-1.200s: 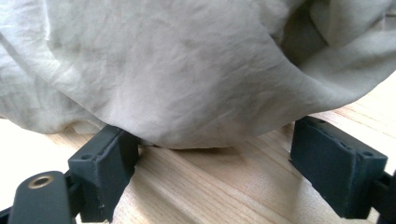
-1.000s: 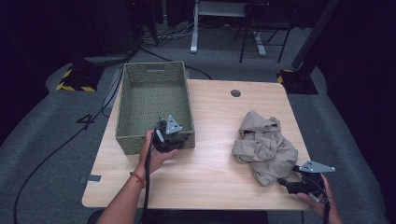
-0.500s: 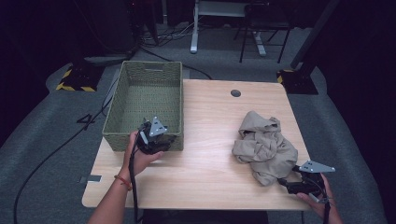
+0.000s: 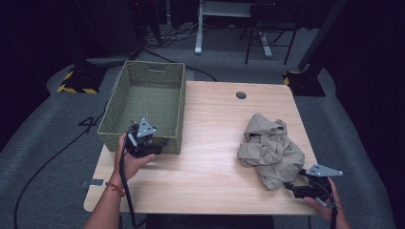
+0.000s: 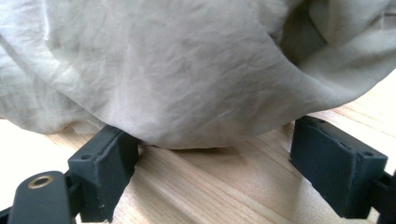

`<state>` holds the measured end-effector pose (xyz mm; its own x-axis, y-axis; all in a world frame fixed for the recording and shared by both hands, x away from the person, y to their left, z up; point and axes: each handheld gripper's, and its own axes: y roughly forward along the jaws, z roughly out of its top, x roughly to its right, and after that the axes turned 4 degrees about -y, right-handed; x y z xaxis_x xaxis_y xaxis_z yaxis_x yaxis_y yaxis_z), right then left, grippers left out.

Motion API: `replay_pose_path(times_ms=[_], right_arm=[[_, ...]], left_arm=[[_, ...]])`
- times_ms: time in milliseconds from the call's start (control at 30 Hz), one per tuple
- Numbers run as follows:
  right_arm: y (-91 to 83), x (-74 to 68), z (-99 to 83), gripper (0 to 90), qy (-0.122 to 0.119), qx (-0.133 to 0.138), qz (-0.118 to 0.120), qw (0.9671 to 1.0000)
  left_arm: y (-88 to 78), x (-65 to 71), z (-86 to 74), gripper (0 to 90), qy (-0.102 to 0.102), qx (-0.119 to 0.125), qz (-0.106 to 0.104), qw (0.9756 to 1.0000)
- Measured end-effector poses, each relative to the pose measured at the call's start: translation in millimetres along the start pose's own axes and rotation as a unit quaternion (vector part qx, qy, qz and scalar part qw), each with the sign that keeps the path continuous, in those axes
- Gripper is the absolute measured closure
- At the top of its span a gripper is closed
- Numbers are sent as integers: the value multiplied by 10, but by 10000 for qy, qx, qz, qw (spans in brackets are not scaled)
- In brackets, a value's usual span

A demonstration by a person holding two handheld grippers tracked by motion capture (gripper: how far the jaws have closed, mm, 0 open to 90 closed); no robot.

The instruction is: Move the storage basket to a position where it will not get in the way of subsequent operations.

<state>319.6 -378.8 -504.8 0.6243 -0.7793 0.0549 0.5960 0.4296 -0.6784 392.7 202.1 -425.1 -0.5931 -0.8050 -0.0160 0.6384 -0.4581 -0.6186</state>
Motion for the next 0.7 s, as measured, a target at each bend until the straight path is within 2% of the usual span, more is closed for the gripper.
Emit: replay_pose_path(times_ms=[267,333,500,633,700], right_arm=[[-1,0,0,153,-1,-2,3,10000],[0,-1,0,153,4,1,-4,10000],[0,1,0,153,-3,-1,2,10000],[0,0,0,153,-2,0,1,10000],[0,0,0,153,3,2,0,10000]], left_arm=[[-12,-84,2,336,-63,-58,-14,10000],[-15,-112,1,336,-27,-62,4,10000],[27,-162,36,335,-86,-72,58,9999],[58,-219,49,308,-221,-75,-26,9997],[48,-188,52,302,-188,-111,88,9997]])
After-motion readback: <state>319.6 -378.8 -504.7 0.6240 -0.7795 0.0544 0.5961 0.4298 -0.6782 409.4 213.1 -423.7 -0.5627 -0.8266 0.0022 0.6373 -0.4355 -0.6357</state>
